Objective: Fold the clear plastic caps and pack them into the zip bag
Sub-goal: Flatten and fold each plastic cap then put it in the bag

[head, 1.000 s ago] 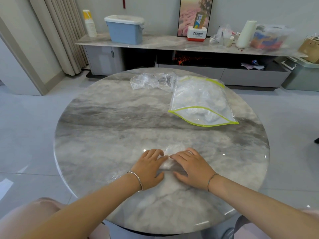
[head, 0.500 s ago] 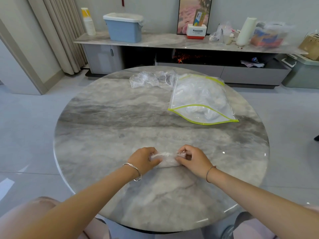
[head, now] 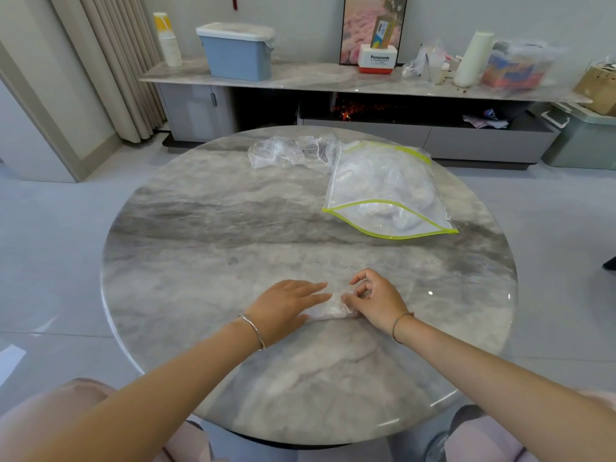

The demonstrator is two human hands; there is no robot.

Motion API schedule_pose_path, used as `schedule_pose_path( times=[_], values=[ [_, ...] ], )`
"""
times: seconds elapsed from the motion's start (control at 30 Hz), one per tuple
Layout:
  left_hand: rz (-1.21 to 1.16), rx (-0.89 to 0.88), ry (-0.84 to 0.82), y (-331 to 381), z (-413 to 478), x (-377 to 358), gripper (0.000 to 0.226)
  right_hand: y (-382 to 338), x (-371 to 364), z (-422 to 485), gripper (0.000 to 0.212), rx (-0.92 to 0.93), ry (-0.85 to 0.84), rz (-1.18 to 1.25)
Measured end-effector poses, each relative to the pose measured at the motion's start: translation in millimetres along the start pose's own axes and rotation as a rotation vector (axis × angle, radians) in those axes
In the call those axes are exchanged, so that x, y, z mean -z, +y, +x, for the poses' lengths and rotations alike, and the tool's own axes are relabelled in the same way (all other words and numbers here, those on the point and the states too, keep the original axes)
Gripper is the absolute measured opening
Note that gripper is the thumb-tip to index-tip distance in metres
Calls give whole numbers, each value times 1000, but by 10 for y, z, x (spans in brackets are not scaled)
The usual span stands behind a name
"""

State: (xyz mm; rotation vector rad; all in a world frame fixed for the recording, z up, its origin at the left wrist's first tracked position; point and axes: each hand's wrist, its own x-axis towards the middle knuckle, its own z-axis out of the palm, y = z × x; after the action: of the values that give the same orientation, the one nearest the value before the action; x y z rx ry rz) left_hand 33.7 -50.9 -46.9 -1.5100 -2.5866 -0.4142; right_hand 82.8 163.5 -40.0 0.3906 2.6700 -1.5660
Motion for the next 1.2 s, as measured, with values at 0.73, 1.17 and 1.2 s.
schedule_pose_path(
  times=[0.73, 1.17, 1.2],
  values=[
    [-243, 308, -406, 153, 41, 287, 68, -8, 34, -221, 38, 1082, -81, -892],
    [-211, 340, -311, 36, 33, 235, 39, -46, -71, -72, 22, 699, -176, -726],
    [-225, 359, -289, 25, 32, 215, 37, -44, -68, -61, 18, 608, -198, -636]
  ],
)
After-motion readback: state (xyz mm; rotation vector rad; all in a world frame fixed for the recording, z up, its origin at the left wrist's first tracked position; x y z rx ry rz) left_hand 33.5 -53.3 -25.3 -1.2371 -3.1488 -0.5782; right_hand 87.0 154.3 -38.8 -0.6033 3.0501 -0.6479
